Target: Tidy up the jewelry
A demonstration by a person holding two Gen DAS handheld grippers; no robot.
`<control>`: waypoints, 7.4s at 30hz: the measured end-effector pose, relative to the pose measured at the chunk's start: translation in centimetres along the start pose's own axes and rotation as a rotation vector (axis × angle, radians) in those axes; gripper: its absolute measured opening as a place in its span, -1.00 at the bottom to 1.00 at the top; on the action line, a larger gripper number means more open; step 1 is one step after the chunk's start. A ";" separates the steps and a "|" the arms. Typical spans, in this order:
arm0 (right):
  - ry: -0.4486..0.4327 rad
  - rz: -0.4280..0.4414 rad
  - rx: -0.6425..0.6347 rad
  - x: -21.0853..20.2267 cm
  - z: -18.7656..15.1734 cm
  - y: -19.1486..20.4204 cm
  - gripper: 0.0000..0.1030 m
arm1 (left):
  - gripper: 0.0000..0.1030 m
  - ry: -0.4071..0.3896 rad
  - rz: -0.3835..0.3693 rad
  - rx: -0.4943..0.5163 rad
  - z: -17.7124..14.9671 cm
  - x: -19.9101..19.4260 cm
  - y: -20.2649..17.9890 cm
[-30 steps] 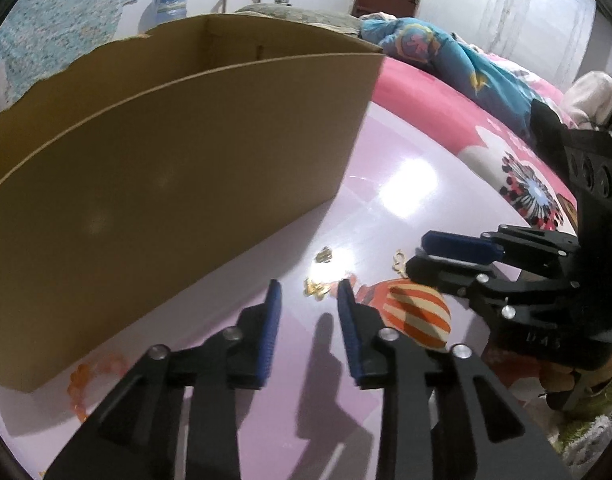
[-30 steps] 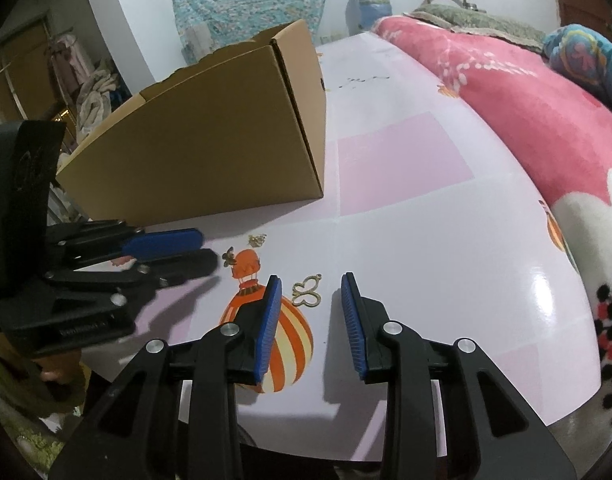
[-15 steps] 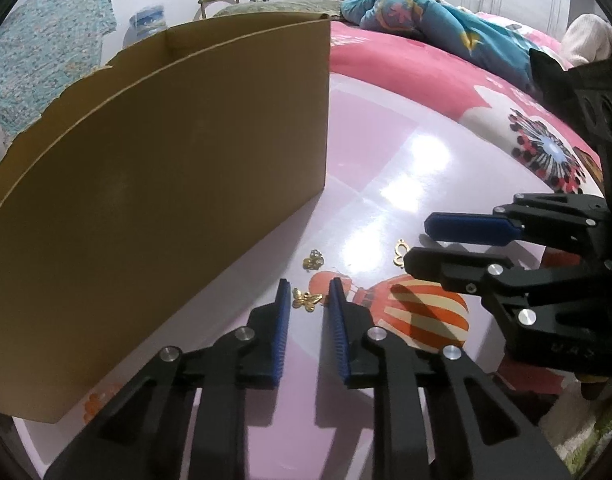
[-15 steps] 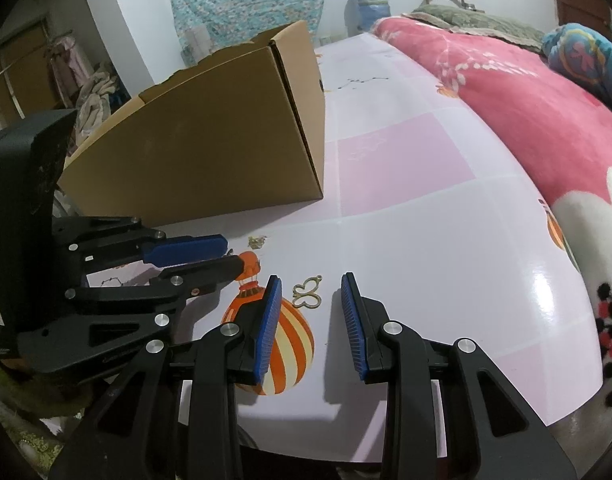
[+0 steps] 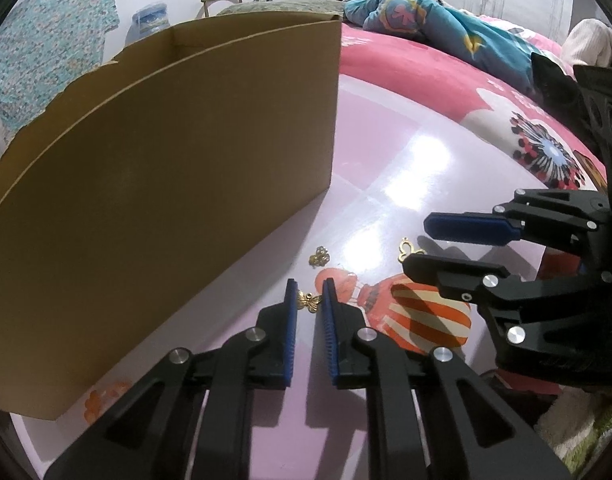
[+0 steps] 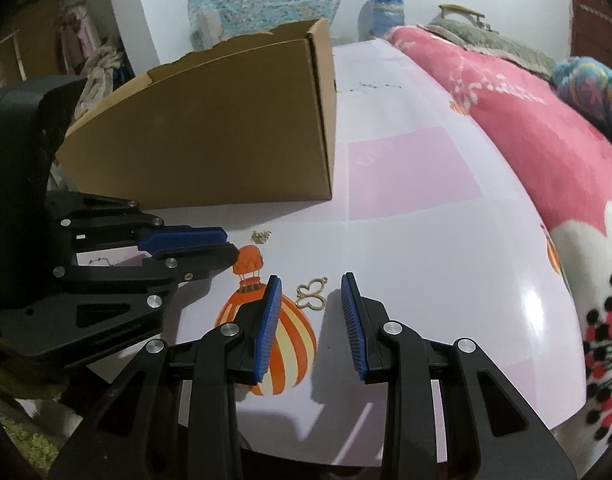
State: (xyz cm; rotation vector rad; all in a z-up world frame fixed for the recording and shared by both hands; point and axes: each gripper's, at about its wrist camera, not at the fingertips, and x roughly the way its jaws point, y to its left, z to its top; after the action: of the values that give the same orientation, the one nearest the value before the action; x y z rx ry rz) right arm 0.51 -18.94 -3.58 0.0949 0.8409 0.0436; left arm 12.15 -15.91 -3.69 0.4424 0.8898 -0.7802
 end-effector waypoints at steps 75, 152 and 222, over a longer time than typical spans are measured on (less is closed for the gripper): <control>-0.147 -0.089 -0.123 -5.7 4.0 2.8 -0.79 | -0.77 -0.219 -0.027 -0.062 0.6 -9.7 2.5; 0.102 -0.008 0.092 2.3 3.2 2.0 0.34 | 0.71 0.003 0.168 -0.438 -7.8 -10.5 10.5; 0.035 -0.071 -0.073 5.7 2.4 4.4 -0.89 | -0.82 0.021 0.113 -0.268 -8.6 -6.2 7.3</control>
State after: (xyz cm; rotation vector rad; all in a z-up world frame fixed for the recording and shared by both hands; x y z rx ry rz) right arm 6.08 -14.33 -5.79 -0.0043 0.8765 0.0087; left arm 10.82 -3.12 -3.25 0.2625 0.9651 -0.5441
